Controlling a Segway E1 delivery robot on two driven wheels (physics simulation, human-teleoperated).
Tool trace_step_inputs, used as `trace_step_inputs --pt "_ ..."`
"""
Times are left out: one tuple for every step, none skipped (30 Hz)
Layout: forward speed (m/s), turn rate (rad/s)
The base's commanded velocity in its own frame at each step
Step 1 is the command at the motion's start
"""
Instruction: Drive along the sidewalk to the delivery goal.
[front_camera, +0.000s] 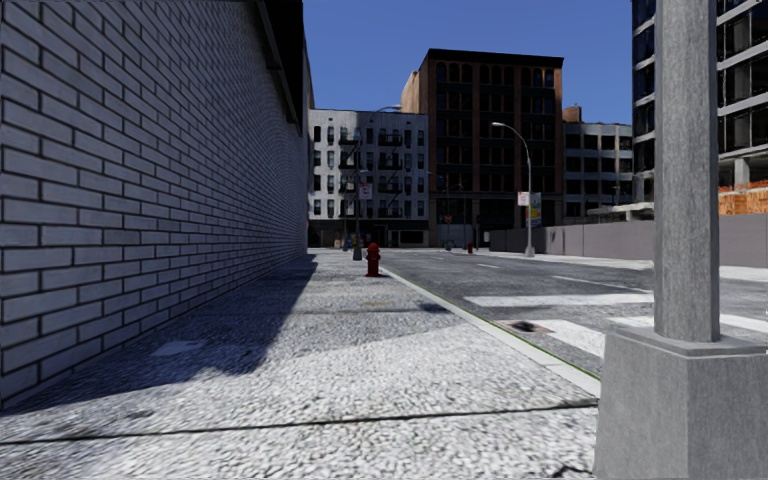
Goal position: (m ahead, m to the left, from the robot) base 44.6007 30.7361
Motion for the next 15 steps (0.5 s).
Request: trace_step_inputs --pt "2.00 0.38" --pt "2.00 0.38" --pt "2.00 0.38" --pt "2.00 0.38" --pt "2.00 0.38" --pt "2.00 0.38" --pt "2.00 0.38" --pt "2.00 0.38" --pt "2.00 0.38" --pt "2.00 0.38" --pt "2.00 0.33" --pt "2.00 0.33" --pt "2.00 0.00" --pt "2.00 0.00" --pt "2.00 0.00"
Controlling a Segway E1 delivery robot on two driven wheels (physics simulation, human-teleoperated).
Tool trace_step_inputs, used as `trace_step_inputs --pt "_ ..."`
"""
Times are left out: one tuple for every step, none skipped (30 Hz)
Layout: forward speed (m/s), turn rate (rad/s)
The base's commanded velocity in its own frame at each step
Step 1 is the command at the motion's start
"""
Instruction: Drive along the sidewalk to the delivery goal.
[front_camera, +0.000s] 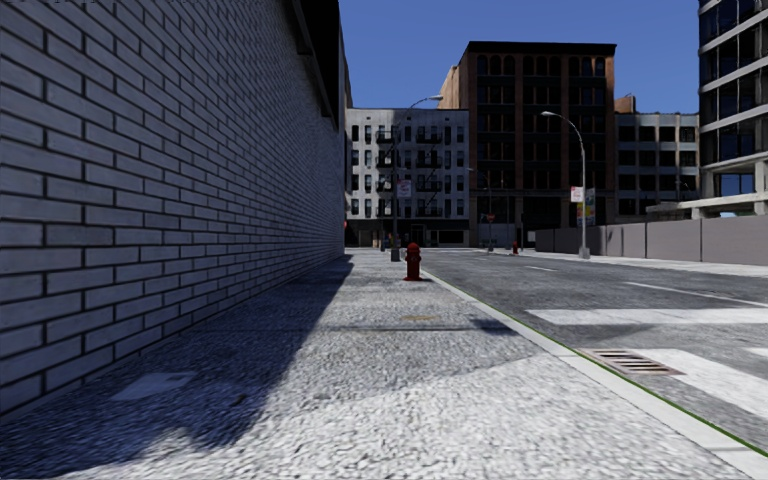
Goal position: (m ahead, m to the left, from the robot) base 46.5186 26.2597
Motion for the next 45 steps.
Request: trace_step_inputs --pt "2.00 0.00" --pt "2.00 0.00" --pt "2.00 0.00" --pt "2.00 0.00" --pt "2.00 0.00" --pt "2.00 0.00" --pt "2.00 0.00" --pt "2.00 0.00" --pt "2.00 0.00" --pt "2.00 0.00" --pt "2.00 0.00" --pt "2.00 0.00" --pt "2.00 0.00" --pt "2.00 0.00" --pt "2.00 0.00" --pt "2.00 0.00" --pt "2.00 0.00" --pt "2.00 0.00" --pt "2.00 0.00" --pt "2.00 0.00" --pt "2.00 0.00" --pt "2.00 0.00" --pt "2.00 0.00" --pt "2.00 0.00" --pt "2.00 0.00" --pt "2.00 0.00" --pt "2.00 0.00" --pt "2.00 0.00" --pt "2.00 0.00" --pt "2.00 0.00" --pt "2.00 0.00" --pt "2.00 0.00" --pt "2.00 0.00" --pt "2.00 0.00" --pt "2.00 0.00" --pt "2.00 0.00" --pt "2.00 0.00" --pt "2.00 0.00" --pt "2.00 0.00" --pt "2.00 0.00" --pt "2.00 0.00" --pt "2.00 0.00" --pt "2.00 0.00" --pt "2.00 0.00" --pt "2.00 0.00"
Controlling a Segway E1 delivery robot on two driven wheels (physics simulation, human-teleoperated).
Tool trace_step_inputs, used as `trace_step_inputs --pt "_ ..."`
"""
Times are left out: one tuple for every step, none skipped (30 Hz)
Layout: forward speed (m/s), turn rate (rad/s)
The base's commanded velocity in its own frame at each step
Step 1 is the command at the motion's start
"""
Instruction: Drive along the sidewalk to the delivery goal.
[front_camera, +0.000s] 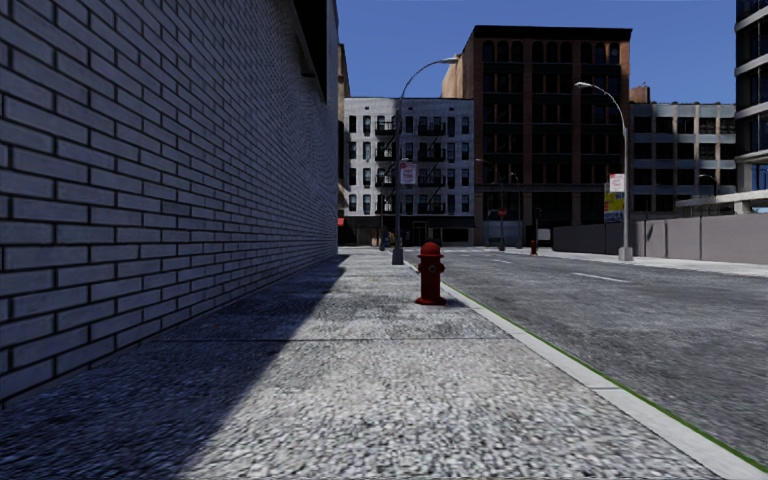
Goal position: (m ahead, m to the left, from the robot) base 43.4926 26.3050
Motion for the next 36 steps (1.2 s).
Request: trace_step_inputs --pt "2.00 0.00" --pt "2.00 0.00" --pt "2.00 0.00" --pt "2.00 0.00" --pt "2.00 0.07" --pt "2.00 0.07" --pt "2.00 0.20" --pt "2.00 0.26" --pt "2.00 0.27" --pt "2.00 0.27" --pt "2.00 0.27" --pt "2.00 0.27" --pt "2.00 0.24" --pt "2.00 0.07" --pt "2.00 0.07" --pt "2.00 0.00" --pt "2.00 0.00" --pt "2.00 0.00" --pt "2.00 0.00" --pt "2.00 0.00" --pt "2.00 0.00" --pt "2.00 0.00" --pt "2.00 0.00" --pt "2.00 0.00" --pt "2.00 0.00" --pt "2.00 0.00" --pt "2.00 0.00" --pt "2.00 0.00" --pt "2.00 0.00" --pt "2.00 0.00" --pt "2.00 0.00" --pt "2.00 0.00" --pt "2.00 0.00" --pt "2.00 0.00" --pt "2.00 0.00" --pt "2.00 0.00"
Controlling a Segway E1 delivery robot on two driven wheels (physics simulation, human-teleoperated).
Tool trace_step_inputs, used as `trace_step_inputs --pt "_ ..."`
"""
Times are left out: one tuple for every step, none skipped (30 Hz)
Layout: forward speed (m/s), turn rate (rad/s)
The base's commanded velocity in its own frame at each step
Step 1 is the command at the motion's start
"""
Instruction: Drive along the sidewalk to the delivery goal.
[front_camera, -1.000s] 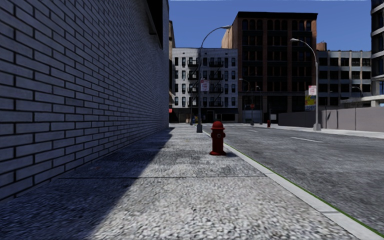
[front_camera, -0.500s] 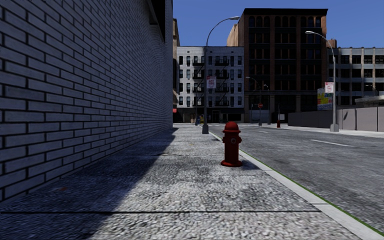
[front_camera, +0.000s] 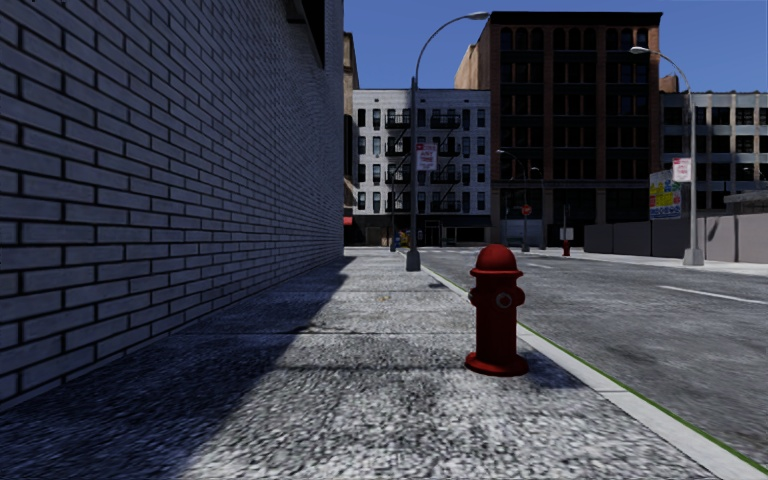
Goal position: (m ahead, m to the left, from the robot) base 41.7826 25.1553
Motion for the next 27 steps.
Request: trace_step_inputs --pt "2.00 0.00" --pt "2.00 0.00" --pt "2.00 0.00" --pt "2.00 0.00" --pt "2.00 0.00" --pt "2.00 0.00" --pt "2.00 0.00" --pt "2.00 0.00" --pt "2.00 0.00" --pt "2.00 0.00" --pt "2.00 0.00" --pt "2.00 0.00" --pt "2.00 0.00" --pt "2.00 0.00" --pt "2.00 0.00" --pt "2.00 0.00" --pt "2.00 0.00" --pt "2.00 0.00" --pt "2.00 0.00" --pt "2.00 0.00" --pt "2.00 0.00" --pt "2.00 0.00" --pt "2.00 0.00" --pt "2.00 0.00" --pt "2.00 0.00" --pt "2.00 0.00" --pt "2.00 0.00"
